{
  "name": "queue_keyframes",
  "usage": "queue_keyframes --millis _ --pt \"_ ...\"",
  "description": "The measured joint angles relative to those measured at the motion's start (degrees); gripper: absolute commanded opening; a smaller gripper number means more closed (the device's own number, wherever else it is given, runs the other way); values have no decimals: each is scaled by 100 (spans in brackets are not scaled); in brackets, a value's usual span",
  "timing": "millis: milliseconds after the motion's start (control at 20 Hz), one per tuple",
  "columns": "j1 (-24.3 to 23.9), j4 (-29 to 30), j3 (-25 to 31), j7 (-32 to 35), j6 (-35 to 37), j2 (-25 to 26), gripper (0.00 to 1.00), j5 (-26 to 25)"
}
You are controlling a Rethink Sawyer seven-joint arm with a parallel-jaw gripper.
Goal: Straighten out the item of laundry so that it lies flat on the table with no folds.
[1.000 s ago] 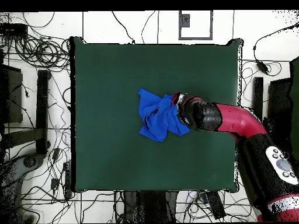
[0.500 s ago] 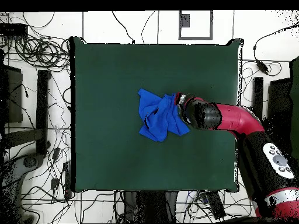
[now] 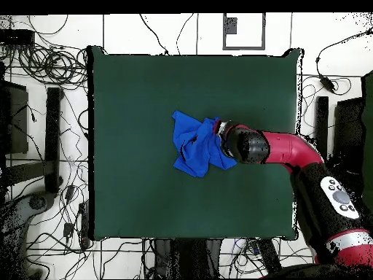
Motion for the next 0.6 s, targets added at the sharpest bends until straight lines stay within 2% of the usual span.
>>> queue_keyframes --millis 600 --pt "0 0 112 0 0 0 100 -25"
